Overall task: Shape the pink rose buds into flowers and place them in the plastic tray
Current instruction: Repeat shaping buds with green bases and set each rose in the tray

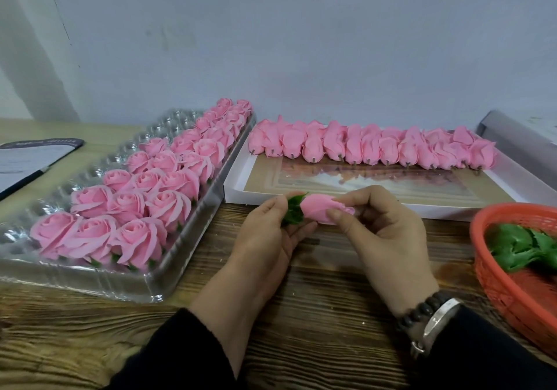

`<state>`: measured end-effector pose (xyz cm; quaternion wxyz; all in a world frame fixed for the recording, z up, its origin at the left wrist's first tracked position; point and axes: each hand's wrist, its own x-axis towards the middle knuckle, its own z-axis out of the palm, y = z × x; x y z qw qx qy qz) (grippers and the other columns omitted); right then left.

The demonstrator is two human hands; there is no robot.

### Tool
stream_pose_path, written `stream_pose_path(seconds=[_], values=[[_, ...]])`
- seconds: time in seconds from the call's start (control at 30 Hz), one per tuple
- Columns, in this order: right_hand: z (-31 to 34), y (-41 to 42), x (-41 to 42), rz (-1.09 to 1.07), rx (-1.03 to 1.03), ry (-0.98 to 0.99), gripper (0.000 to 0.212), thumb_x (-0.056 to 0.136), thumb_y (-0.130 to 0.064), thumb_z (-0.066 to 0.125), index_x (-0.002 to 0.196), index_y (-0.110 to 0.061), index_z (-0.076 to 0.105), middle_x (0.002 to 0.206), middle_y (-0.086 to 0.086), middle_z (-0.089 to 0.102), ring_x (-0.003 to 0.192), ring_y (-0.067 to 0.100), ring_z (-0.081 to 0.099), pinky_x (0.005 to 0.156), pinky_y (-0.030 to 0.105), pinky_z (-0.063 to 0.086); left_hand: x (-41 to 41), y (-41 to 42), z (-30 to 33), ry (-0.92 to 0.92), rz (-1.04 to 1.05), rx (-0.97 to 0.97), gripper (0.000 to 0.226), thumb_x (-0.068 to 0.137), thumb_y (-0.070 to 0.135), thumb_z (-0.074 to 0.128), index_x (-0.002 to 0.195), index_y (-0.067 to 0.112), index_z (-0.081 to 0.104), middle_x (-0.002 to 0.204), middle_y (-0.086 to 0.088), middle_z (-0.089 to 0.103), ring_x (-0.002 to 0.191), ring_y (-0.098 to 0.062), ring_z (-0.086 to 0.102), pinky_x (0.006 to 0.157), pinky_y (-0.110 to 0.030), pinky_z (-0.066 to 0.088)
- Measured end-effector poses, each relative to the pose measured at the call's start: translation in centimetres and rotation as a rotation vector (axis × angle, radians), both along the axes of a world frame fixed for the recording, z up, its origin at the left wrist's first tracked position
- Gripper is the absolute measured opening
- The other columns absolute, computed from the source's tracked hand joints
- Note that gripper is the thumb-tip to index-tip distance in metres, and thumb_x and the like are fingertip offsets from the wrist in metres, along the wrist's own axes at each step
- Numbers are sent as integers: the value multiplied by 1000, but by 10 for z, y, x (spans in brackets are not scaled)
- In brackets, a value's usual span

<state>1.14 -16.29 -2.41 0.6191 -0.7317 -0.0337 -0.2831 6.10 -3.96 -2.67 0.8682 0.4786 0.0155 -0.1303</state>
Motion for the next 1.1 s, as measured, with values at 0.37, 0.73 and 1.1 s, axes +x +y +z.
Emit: stream_pose_path(seconds=[0.37, 0.73, 1.1], values=[[-2, 0, 2, -11, -83, 52, 31, 73, -4, 74, 67, -31, 61, 72, 7, 62, 68, 21, 56, 63, 26, 46, -3, -5, -3, -45, -66, -1, 30, 98, 15, 37, 96, 4, 64, 88, -12, 71, 82, -21, 68, 76, -28, 57], [-2, -3, 3, -51, -144, 38, 32, 74, -6, 73, 65, -34, 60, 69, -2, 60, 64, 13, 54, 62, 22, 43, -7, -7, -2, 5, -56, -63, 31, 98, 18, 38, 97, 2, 64, 93, -15, 70, 86, -23, 67, 85, -34, 54], [-1, -2, 3, -52, -195, 15, 25, 74, -8, 74, 67, -28, 61, 76, 0, 64, 74, 18, 60, 70, 37, 50, -19, -14, 2, 13, -130, -50, 28, 98, 22, 38, 104, 6, 61, 101, -17, 70, 97, -24, 68, 97, -38, 45]])
